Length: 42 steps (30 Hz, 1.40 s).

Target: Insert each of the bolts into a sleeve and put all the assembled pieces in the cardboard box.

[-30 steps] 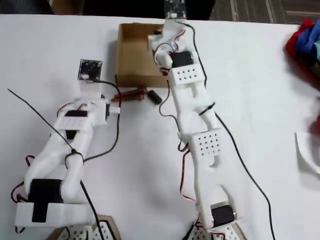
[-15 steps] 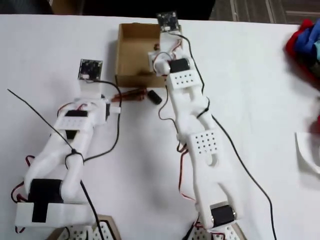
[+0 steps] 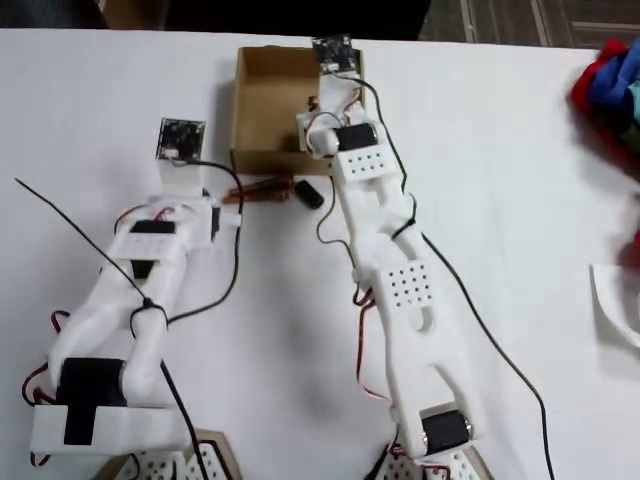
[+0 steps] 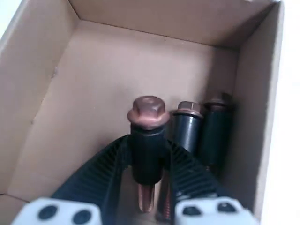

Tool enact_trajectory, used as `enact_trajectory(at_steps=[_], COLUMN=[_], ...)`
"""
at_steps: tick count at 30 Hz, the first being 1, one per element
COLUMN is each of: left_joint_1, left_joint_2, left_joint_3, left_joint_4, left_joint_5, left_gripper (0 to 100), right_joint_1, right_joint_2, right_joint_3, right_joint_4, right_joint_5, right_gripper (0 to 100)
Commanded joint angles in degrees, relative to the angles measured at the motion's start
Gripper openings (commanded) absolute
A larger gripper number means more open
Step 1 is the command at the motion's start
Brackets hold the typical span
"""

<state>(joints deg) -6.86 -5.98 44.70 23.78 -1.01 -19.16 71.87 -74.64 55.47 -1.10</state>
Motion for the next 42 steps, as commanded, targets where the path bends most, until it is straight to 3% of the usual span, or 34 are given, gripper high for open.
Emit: enact_trajectory(at_steps=[1,4,17,22,31,36,42], left_joint_1=[-0.44,-0.44,-0.44,-0.44,-0.44,-0.44,-0.79], left_joint_2=[-0.18,-0.18,-0.18,-0.18,-0.18,-0.18,-0.44], left_joint_3=[-1.54,-1.54,-1.54,-1.54,-1.54,-1.54,-1.54], left_joint_4=[-1.14,-1.14,-1.14,-1.14,-1.14,-1.14,-1.14], left_joint_5=[0.09,0.09,0.09,0.09,0.09,0.09,0.09], left_gripper=[10,10,10,10,10,10,10], right_joint_1=[-0.48,-0.75,0.13,-2.77,-7.34,-8.75,-7.69], right_joint_2=[-1.19,-1.19,-1.19,1.01,4.97,5.58,2.24], right_joint_3=[-3.52,-3.6,-11.16,-10.46,-10.37,-10.55,-10.64], right_joint_4=[0.13,0.04,3.12,2.68,-4.97,-4.97,-0.75], right_joint_5=[0.18,0.18,0.44,0.62,0.7,6.42,6.68], right_gripper=[14.4,21.1,21.1,21.1,21.1,21.1,18.0])
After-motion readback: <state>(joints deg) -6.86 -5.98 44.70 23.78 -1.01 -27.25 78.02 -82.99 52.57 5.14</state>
